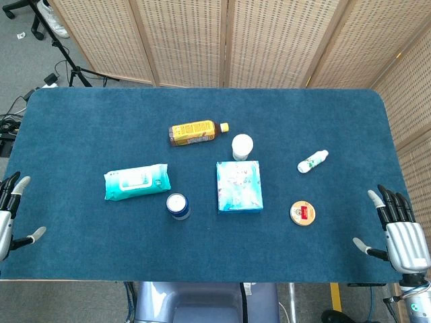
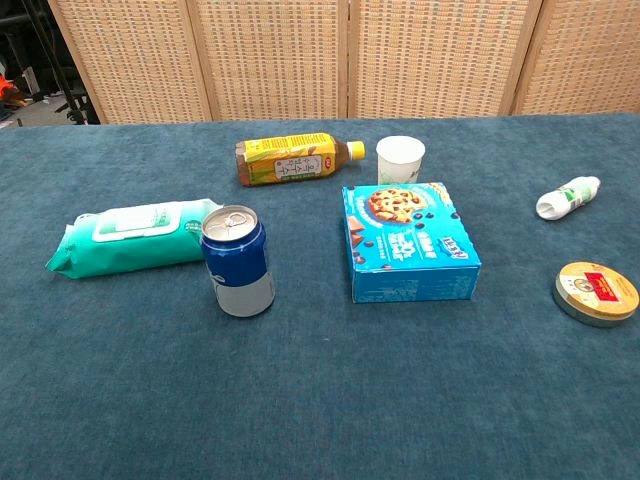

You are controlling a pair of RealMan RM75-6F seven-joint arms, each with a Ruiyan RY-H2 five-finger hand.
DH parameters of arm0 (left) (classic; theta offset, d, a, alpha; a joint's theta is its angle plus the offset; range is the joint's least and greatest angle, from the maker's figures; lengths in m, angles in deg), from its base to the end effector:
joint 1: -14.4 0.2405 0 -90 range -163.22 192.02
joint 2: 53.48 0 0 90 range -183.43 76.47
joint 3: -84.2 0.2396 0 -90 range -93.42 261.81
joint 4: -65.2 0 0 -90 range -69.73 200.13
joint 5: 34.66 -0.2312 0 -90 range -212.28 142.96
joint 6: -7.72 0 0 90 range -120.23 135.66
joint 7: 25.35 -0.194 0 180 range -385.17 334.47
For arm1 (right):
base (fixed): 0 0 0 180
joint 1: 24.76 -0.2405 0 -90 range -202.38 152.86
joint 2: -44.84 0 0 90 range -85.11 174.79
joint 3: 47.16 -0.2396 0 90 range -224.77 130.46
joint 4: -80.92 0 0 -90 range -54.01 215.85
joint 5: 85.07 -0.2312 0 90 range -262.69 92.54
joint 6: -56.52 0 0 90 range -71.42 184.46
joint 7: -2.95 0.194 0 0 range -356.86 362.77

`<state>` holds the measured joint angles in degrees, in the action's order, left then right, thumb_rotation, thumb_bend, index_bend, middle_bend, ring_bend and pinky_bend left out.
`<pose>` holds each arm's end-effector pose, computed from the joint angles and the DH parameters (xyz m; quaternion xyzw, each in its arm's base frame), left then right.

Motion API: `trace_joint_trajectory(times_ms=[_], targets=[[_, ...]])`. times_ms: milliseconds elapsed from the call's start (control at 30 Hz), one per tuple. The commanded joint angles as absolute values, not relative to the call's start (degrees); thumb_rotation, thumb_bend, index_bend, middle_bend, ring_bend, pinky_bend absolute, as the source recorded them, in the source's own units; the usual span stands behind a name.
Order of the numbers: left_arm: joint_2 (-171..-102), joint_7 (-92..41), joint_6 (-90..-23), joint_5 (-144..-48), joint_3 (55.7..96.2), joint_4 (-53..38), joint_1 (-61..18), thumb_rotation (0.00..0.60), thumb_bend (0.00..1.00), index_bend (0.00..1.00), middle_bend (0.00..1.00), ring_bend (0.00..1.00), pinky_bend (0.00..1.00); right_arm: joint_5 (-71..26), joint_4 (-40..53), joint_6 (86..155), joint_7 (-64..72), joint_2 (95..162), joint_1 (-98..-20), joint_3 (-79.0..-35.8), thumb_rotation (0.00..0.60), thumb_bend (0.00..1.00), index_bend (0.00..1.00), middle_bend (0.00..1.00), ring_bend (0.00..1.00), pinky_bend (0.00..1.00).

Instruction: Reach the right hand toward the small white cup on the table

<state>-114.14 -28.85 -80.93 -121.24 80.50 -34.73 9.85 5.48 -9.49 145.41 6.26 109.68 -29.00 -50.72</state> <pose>-0.2743 0.2308 0.1507 -0.5814 -0.3675 -0.4162 0.5947 -0.2920 -0.2304 0.1395 0.5933 -0.3616 0.4343 0.5733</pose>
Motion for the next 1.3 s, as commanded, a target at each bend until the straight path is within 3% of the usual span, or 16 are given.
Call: trace_joint_trajectory(times_ms=[33, 500, 533, 600, 667, 700, 733, 767, 800, 867, 933, 1133, 1300], targets=[[-114.2, -29.0, -80.8, -121.3, 80.6, -34.7, 9.8, 0.600, 0.00, 0.00, 0.00, 0.00, 0.00, 5.5, -9.6, 145.4, 6.2, 109.7, -29.0, -50.7, 0.600, 0.00, 0.00, 0.00, 0.00, 0.00], [-114.7, -29.0, -81.3, -120.8, 79.9, -34.3, 9.8, 0.600, 0.00, 0.00, 0.00, 0.00, 0.00, 3.7, -7.7, 141.4, 6.0, 109.8, -31.9, -52.4, 0.600, 0.00, 0.00, 0.02, 0.00, 0.00], [-114.7, -29.0, -81.2, -120.7, 79.9, -34.3, 9.8, 0.600, 0.00, 0.00, 0.00, 0.00, 0.00, 3.5, -7.0, 141.1, 5.5, 109.8, -32.6, -53.1, 0.600, 0.00, 0.00, 0.08, 0.02, 0.04], [-114.7, -29.0, -81.1, -120.6, 79.8, -34.3, 9.7, 0.600, 0.00, 0.00, 0.00, 0.00, 0.00, 3.4, -6.2, 140.4, 5.3, 109.7, -33.8, -54.0, 0.600, 0.00, 0.00, 0.30, 0.16, 0.21], [-114.9, -29.1, -80.8, -120.1, 79.3, -34.1, 9.3, 0.600, 0.00, 0.00, 0.00, 0.00, 0.00, 2.8, -6.1, 136.1, 9.3, 107.9, -37.9, -56.5, 0.600, 0.00, 0.00, 0.61, 0.47, 0.54], [-115.1, -29.1, -80.8, -120.1, 79.0, -33.9, 9.1, 0.600, 0.00, 0.00, 0.00, 0.00, 0.00, 2.3, -6.0, 133.8, 10.8, 106.8, -39.7, -57.6, 0.600, 0.01, 0.00, 0.68, 0.56, 0.64], [-115.4, -29.2, -80.9, -120.0, 78.8, -33.7, 9.0, 0.600, 0.00, 0.00, 0.00, 0.00, 0.00, 1.7, -5.8, 131.6, 11.7, 106.0, -41.2, -58.2, 0.600, 0.06, 0.00, 0.76, 0.66, 0.77], [-115.5, -29.2, -80.9, -119.9, 78.6, -33.6, 8.9, 0.600, 0.00, 0.00, 0.00, 0.00, 0.00, 1.4, -5.8, 130.2, 11.9, 105.5, -42.1, -58.6, 0.600, 0.18, 0.00, 0.82, 0.73, 0.86], [-115.7, -29.4, -80.9, -119.7, 78.5, -33.5, 8.8, 0.600, 0.00, 0.00, 0.00, 0.00, 0.00, 0.8, -6.1, 128.2, 12.2, 104.7, -43.5, -59.2, 0.600, 0.31, 0.00, 0.85, 0.76, 0.91], [-115.9, -29.6, -80.7, -119.4, 78.4, -33.5, 8.7, 0.600, 0.00, 0.00, 0.00, 0.00, 0.00, -0.3, -6.9, 124.8, 12.6, 103.5, -45.8, -60.2, 0.600, 0.65, 0.00, 0.91, 0.83, 0.99], [-115.9, -29.8, -80.5, -119.1, 78.3, -33.5, 8.7, 0.600, 0.00, 0.00, 0.00, 0.00, 0.00, -1.0, -7.7, 122.2, 12.4, 102.6, -47.6, -60.8, 0.600, 0.78, 0.00, 0.93, 0.85, 1.00], [-116.2, -30.9, -78.7, -115.6, 76.9, -33.5, 7.7, 0.600, 0.00, 0.00, 0.00, 0.00, 0.00, -6.7, -13.1, 108.0, 1.4, 101.2, -58.9, -64.4, 0.600, 0.97, 0.00, 0.94, 0.87, 1.00], [-116.5, -31.8, -77.1, -113.1, 75.9, -33.5, 6.8, 0.600, 0.00, 0.00, 0.00, 0.00, 0.00, -13.8, -15.8, 102.3, -9.7, 103.4, -65.3, -65.5, 0.600, 1.00, 0.00, 0.94, 0.87, 1.00]])
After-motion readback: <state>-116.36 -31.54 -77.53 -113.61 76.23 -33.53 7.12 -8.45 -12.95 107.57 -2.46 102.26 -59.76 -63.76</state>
